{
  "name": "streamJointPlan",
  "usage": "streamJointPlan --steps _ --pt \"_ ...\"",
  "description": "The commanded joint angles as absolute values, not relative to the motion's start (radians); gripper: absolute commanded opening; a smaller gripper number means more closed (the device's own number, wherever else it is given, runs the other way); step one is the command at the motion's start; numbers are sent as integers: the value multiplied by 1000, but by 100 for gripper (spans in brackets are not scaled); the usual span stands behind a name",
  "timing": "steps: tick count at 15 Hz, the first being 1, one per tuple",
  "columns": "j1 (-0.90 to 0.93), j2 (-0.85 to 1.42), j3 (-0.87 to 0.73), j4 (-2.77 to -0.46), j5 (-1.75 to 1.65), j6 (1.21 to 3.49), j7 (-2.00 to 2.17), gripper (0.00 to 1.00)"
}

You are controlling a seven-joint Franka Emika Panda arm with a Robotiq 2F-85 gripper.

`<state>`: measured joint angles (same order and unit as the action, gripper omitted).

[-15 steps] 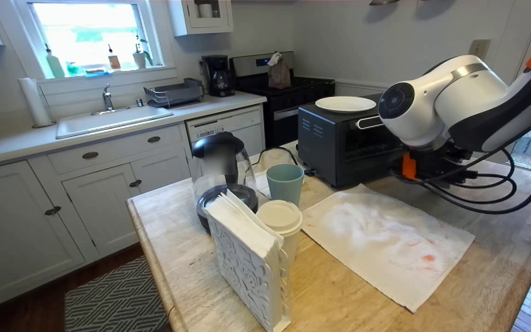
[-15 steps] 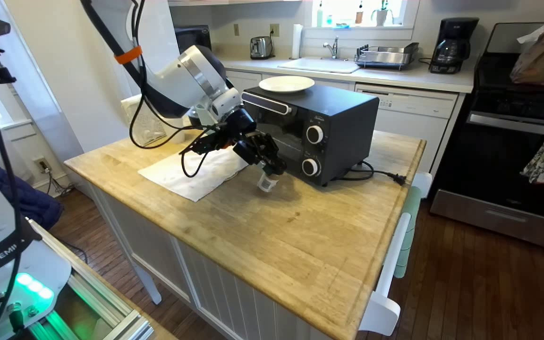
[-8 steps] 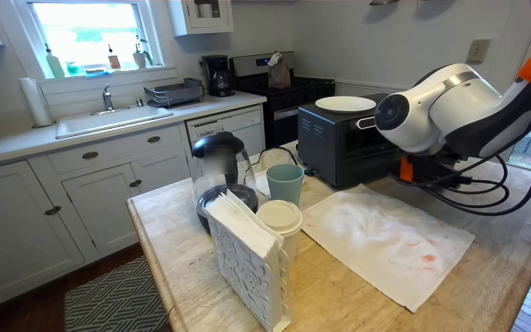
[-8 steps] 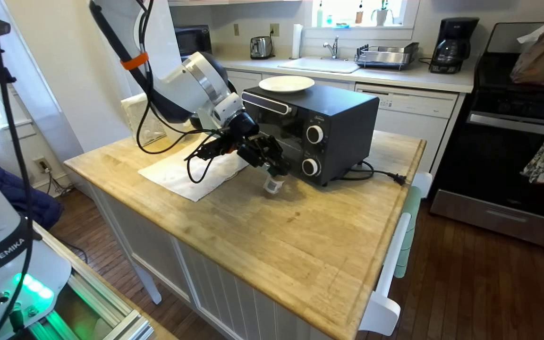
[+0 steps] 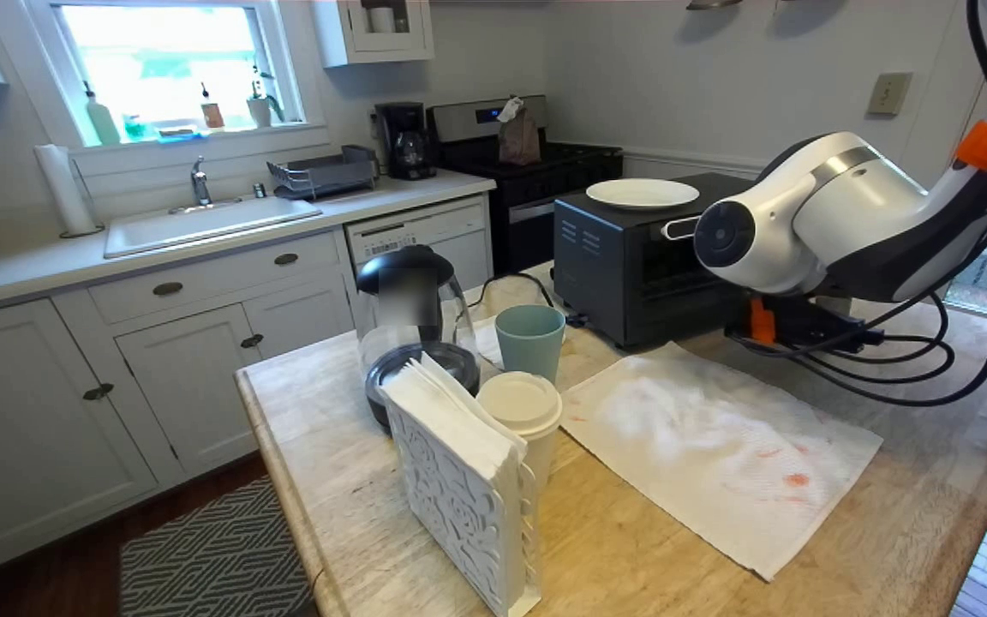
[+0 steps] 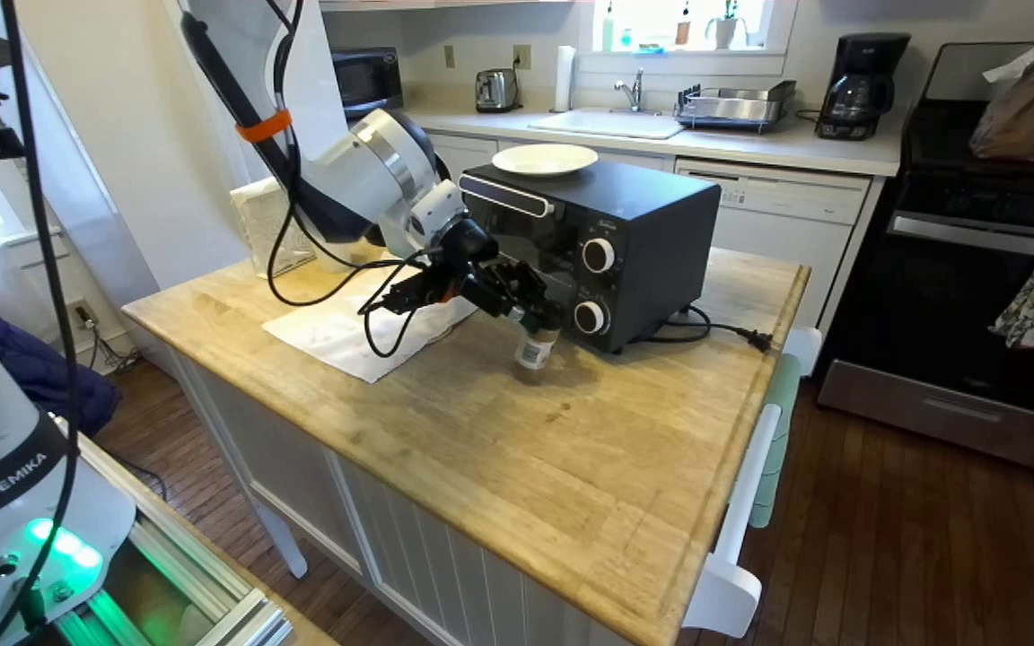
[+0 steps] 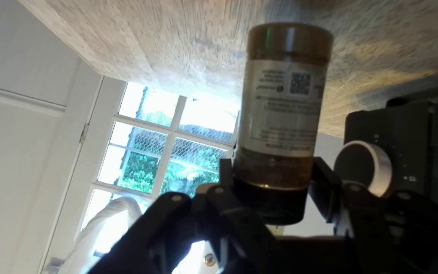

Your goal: Pick up the spice bottle and put it on the white towel, pick up the spice bottle and put it on the kitchen counter the right way up

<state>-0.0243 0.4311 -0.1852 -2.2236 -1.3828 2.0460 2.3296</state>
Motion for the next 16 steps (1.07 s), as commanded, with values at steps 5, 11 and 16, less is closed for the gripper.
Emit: streamJointPlan --steps 5,11,16 --pt "-66 471 -141 -2191 -1413 1991 2350 27" --pt "-72 479 -132 -2188 -1414 1981 2350 51" --pt "-77 470 -127 -2191 -1408 1989 2339 86"
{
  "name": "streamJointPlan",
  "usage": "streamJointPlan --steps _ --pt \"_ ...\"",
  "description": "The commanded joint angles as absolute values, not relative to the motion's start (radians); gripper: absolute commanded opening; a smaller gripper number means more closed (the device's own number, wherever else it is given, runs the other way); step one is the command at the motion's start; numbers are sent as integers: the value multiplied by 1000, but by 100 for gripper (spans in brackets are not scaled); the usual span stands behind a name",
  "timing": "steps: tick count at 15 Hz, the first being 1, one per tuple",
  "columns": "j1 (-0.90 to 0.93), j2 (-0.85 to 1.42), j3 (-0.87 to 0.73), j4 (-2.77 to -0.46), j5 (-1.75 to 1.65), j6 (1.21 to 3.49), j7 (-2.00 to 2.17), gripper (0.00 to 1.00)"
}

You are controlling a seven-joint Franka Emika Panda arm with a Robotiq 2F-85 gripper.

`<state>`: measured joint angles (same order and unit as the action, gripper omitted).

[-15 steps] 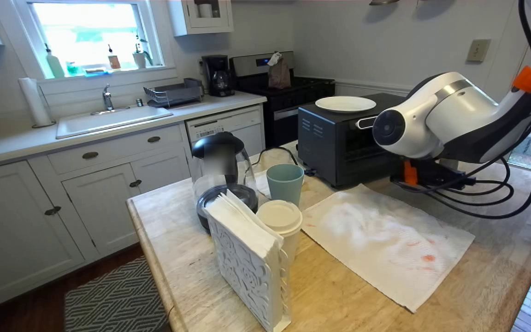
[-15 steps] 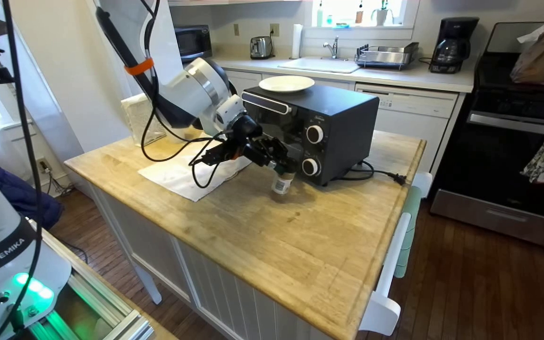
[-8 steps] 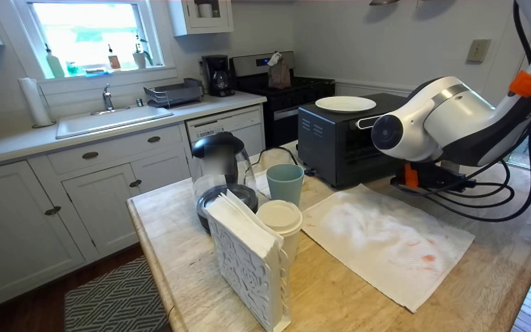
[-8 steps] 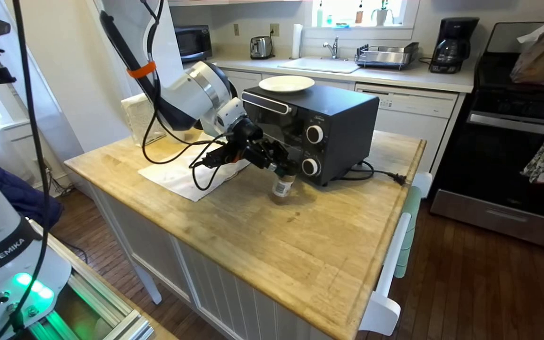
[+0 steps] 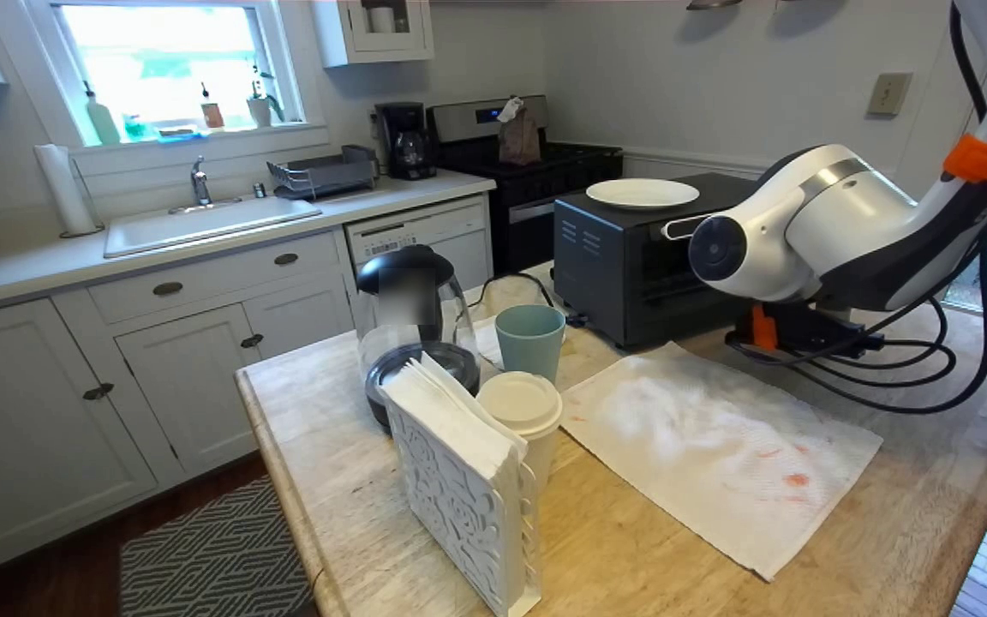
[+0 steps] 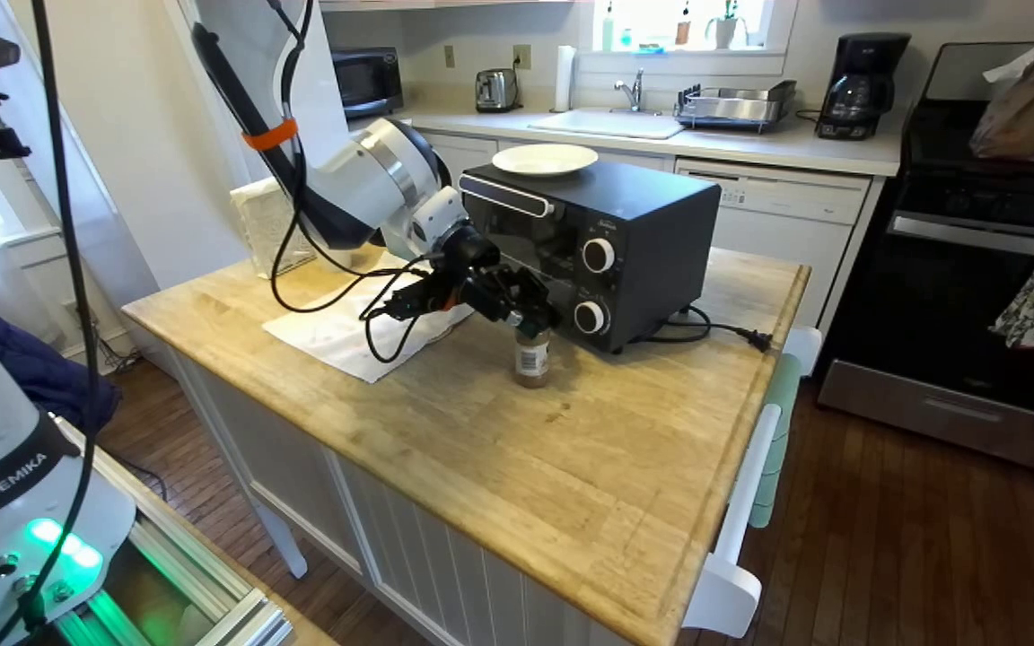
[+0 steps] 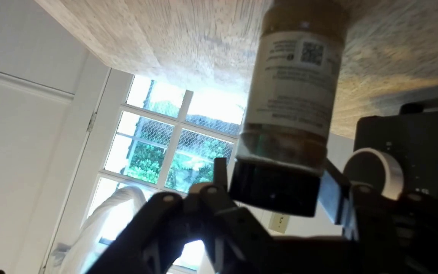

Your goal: Pick up the spice bottle and put it on the white towel, pick up the spice bottle and put it on the kitchen counter the right way up

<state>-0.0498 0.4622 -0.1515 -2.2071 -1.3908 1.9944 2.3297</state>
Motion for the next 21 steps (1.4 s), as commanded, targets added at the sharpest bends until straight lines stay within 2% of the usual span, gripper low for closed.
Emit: streamJointPlan --steps 1,2,3,16,21 --pt "-83 464 -123 -2195 -1398 2001 2324 93" --pt "-91 454 -117 -2203 -1387 2021 2300 99" --pt "-96 450 -113 -2206 -1381 2030 2282 100" --pt "-151 315 -115 -2278 -1263 2148 1988 100" --pt "-178 237 -123 -2335 -1199 2258 1858 100"
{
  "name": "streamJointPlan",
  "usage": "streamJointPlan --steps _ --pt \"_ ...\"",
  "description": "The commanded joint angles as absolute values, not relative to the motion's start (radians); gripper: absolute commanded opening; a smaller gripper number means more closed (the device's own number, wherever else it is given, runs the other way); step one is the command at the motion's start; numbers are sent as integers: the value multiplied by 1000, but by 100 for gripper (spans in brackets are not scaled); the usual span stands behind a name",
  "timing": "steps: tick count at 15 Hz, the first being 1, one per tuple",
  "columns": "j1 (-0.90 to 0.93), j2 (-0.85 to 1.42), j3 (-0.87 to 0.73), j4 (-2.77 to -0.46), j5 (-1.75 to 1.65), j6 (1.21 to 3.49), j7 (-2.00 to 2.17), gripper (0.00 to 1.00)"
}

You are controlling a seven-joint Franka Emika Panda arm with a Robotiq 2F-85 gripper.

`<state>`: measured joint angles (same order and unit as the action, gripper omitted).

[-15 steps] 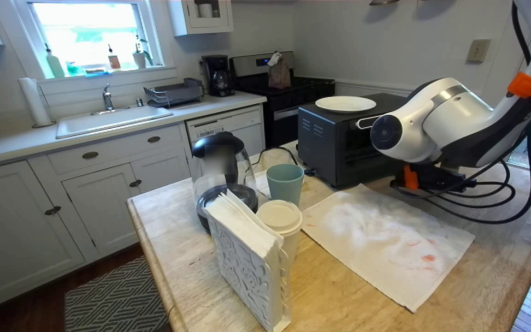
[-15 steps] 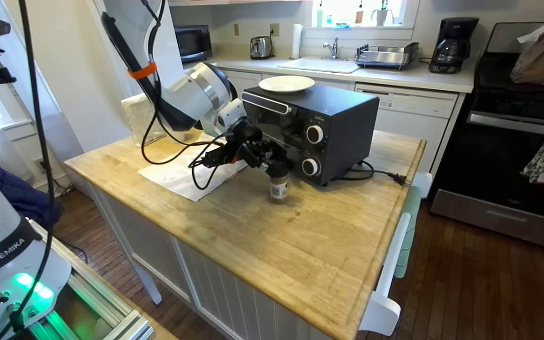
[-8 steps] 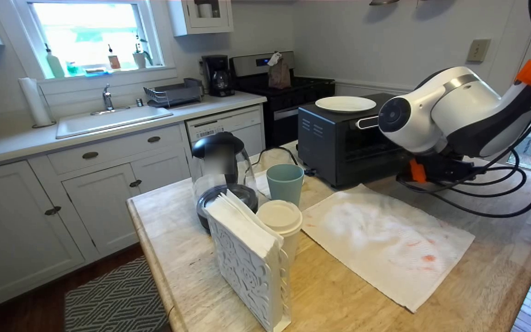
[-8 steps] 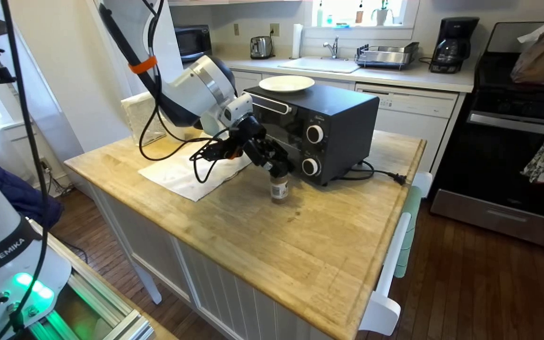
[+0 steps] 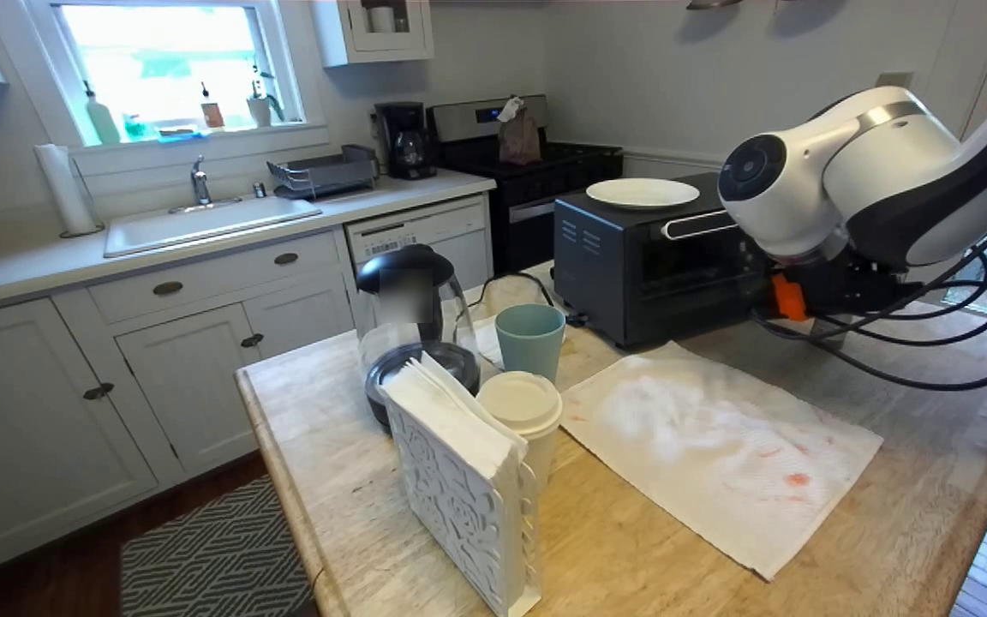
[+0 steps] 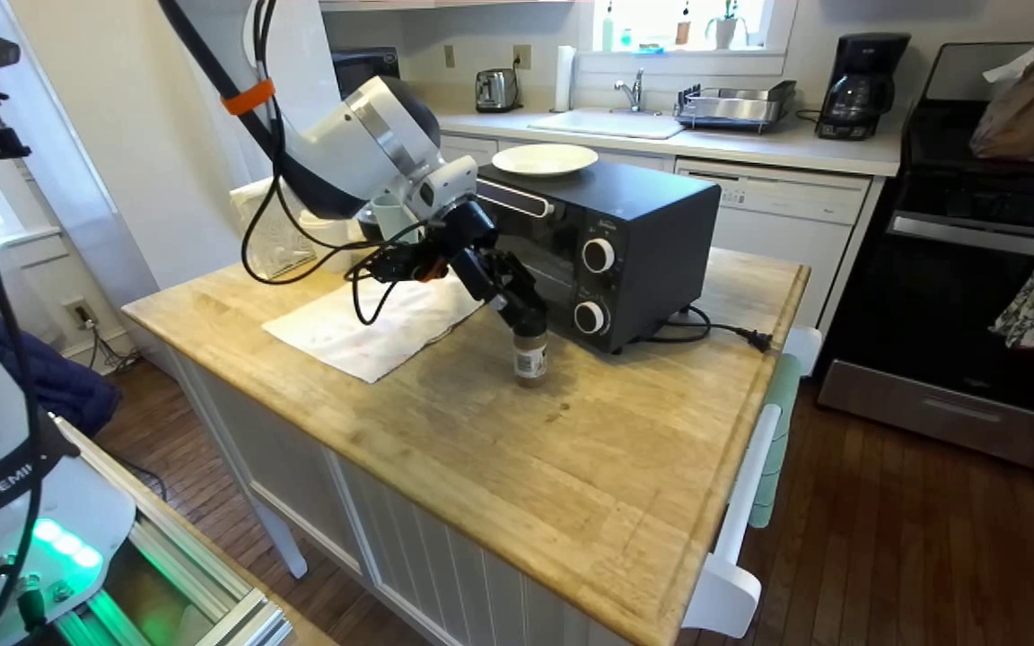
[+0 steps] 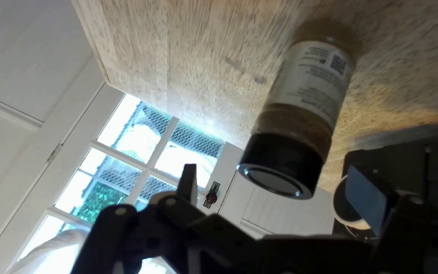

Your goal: Pick up the spice bottle and put it on the white towel, pick up the spice bottle and put it on the kitchen counter the right way up

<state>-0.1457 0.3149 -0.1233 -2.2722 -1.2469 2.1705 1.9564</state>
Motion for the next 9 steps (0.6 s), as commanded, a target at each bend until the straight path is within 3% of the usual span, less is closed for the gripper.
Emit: streamJointPlan --steps 1,9 --pt "-186 220 -128 -2346 -1182 2290 1818 100" --pt "-257 109 -188 -2427 -940 2599 1454 100"
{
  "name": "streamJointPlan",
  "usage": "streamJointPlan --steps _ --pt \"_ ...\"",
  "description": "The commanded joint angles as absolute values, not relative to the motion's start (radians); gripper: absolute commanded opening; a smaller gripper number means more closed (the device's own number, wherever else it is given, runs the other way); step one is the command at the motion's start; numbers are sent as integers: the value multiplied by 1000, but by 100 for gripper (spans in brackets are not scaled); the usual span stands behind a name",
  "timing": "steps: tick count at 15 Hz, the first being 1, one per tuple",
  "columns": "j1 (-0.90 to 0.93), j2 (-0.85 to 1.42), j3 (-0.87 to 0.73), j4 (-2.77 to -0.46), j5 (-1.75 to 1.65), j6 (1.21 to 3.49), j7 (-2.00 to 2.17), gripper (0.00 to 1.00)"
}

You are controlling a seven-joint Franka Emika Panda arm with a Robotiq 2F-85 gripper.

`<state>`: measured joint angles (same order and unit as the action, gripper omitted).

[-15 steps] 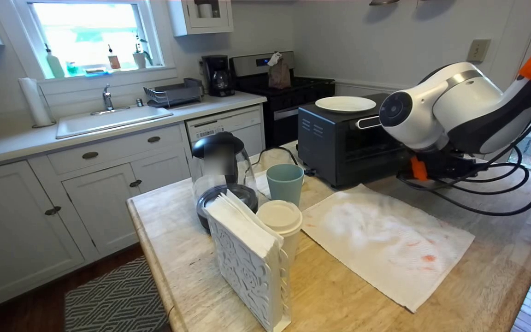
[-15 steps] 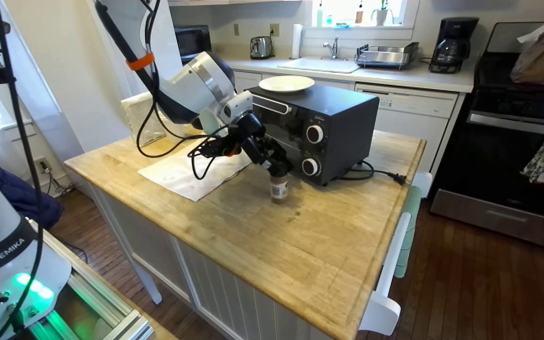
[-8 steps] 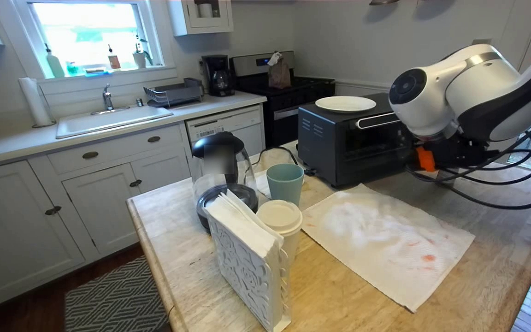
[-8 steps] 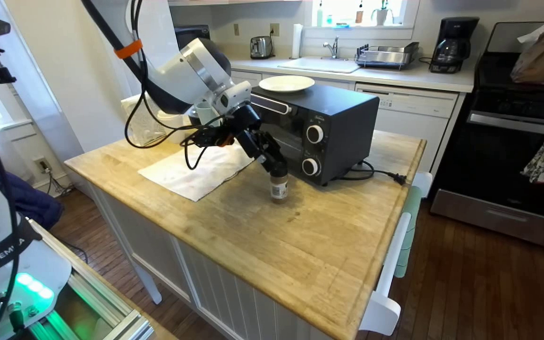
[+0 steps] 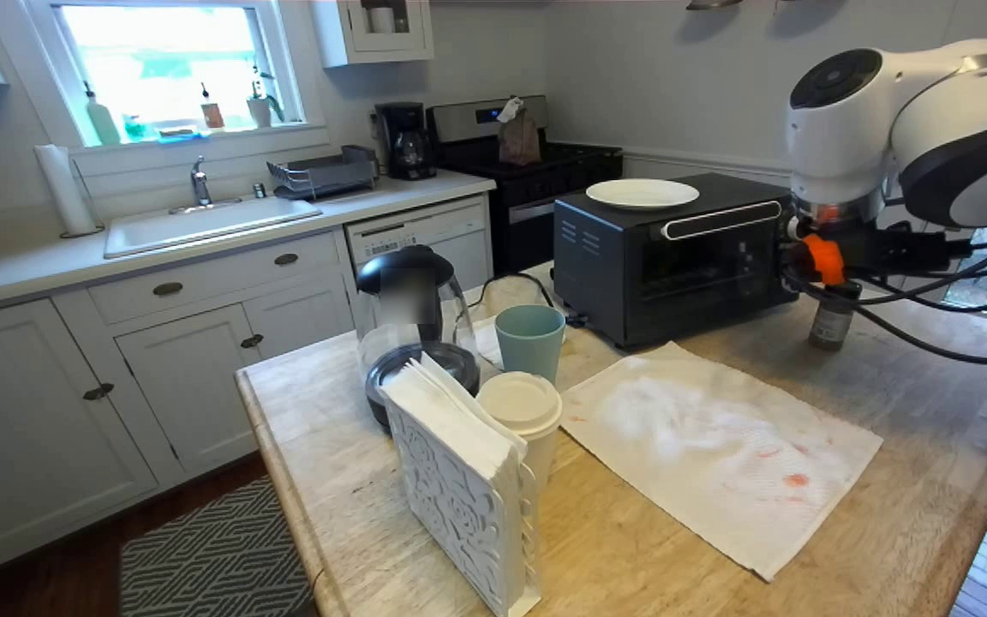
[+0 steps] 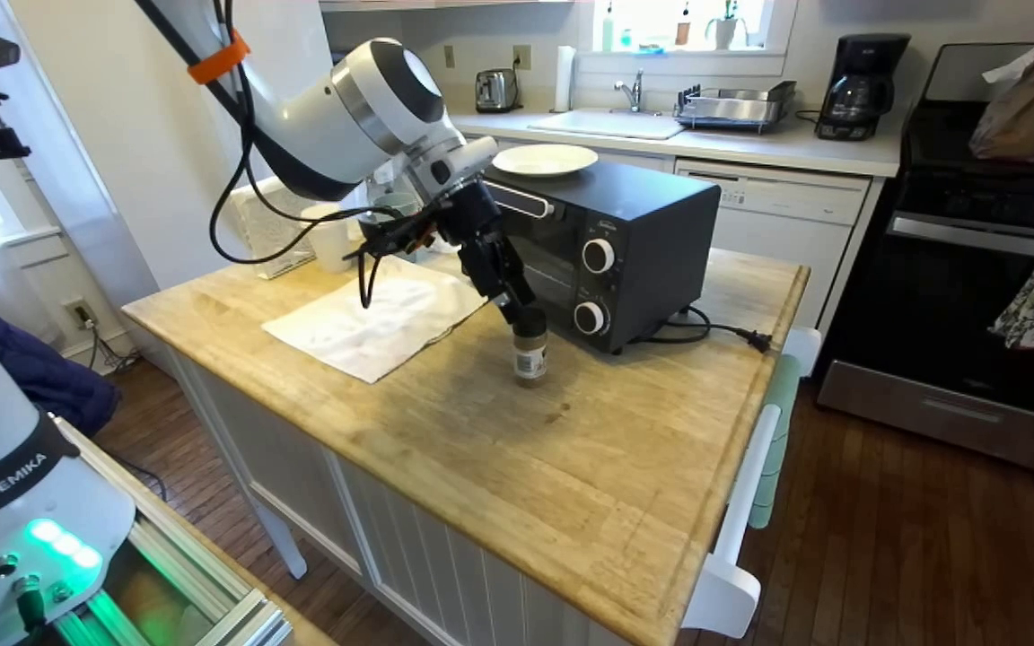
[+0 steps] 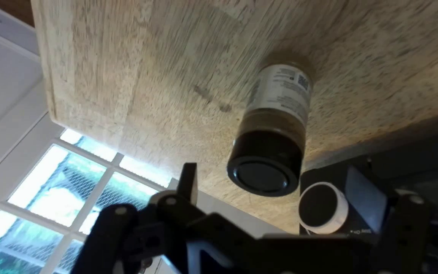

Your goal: Pick up the spice bottle and put it on the white towel, pick up the spice bottle and put it on the kitchen counter the right way up

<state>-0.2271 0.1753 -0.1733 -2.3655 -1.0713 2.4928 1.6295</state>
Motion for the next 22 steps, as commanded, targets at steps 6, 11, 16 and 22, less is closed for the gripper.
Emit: streamJointPlan --steps 6,11,16,22 --pt "-270 37 -220 -2477 -619 2650 1080 100" --pt "-272 -5 -253 -2471 -513 2656 913 100" --pt "-287 -43 -282 -2467 -310 2629 659 100" --pt "-299 -33 -295 -2445 -214 2623 533 100"
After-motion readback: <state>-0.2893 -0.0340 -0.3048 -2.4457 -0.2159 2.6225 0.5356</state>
